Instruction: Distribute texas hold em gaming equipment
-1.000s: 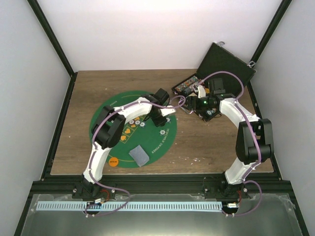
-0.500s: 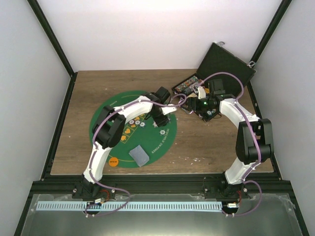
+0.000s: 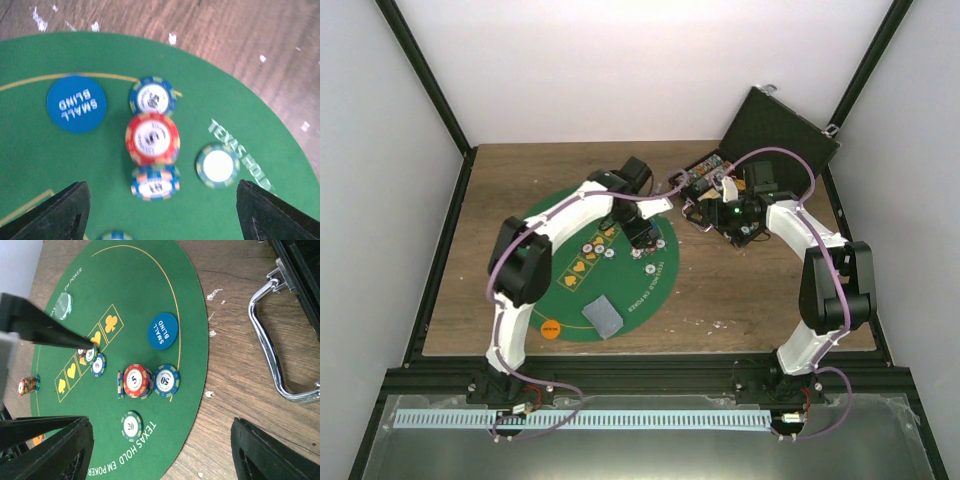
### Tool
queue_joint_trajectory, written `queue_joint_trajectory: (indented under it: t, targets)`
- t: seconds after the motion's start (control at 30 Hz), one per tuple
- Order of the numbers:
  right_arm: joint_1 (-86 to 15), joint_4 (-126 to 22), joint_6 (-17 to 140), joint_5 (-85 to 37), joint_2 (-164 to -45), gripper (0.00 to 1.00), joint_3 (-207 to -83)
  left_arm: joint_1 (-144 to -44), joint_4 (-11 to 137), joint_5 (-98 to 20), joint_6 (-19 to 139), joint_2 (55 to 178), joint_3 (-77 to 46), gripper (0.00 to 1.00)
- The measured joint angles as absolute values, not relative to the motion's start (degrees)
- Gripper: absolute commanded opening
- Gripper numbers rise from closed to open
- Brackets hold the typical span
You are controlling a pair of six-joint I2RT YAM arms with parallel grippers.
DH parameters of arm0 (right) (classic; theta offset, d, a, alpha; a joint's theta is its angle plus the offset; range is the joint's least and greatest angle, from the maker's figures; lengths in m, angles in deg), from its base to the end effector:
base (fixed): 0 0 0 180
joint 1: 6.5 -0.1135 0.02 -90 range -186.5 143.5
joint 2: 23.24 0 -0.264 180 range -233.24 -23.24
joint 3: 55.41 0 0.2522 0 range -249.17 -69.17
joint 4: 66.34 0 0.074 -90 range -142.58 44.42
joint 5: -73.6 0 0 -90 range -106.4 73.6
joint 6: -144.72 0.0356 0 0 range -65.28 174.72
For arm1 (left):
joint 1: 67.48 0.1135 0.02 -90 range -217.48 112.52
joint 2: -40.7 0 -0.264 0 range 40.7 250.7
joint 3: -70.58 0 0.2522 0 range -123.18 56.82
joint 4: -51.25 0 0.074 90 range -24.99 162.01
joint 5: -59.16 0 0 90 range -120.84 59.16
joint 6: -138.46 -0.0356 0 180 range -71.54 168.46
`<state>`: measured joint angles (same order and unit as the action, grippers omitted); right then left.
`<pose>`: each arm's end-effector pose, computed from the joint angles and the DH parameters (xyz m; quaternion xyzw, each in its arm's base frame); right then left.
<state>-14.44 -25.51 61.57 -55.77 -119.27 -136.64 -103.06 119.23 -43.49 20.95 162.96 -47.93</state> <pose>0.3424 0.0706 0.2278 -0.1081 0.8985 0.3549 0.2345 0.3587 -0.2662 0.2170 0.5283 0.8271 -0.1196 0.1497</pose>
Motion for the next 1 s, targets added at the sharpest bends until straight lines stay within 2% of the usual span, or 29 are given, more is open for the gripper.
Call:
queue_joint_trajectory:
  t: [0.13, 0.27, 0.43, 0.63, 0.7, 0.83, 1.0]
  targets:
    - [-14.44, -25.36, 61.68, -55.86, -119.22, 0.76, -136.64, -100.19, 121.11, -46.44, 19.62, 156.12, -42.95, 0.78]
    - [-14.47, -25.53, 62.53, -56.69, -119.22, 0.75, -136.64, -93.96, 121.72, -46.09, 19.99, 151.27, -39.65, 0.81]
    - [-15.32, -25.55, 63.23, -56.71, -119.22, 0.75, -137.16, -84.48, 120.43, -42.75, 22.20, 150.26, -34.29, 0.84]
    - [-19.52, -24.46, 62.64, -55.66, -119.73, 0.74, -140.29, -82.97, 117.24, -39.05, 21.48, 150.28, -24.91, 0.79]
    - [-21.99, -24.22, 62.14, -55.10, -120.54, 0.69, -142.23, -83.32, 116.56, -39.16, 21.41, 150.28, -23.30, 0.76]
    - [-26.77, -25.20, 64.45, -54.11, -122.09, 0.53, -144.20, -83.49, 114.53, -40.41, 21.89, 150.28, -22.93, 0.73]
    - [-30.68, -31.78, 72.54, -52.52, -119.71, 0.44, -134.69, -83.14, 112.10, -41.52, 22.51, 150.28, -22.29, 0.71]
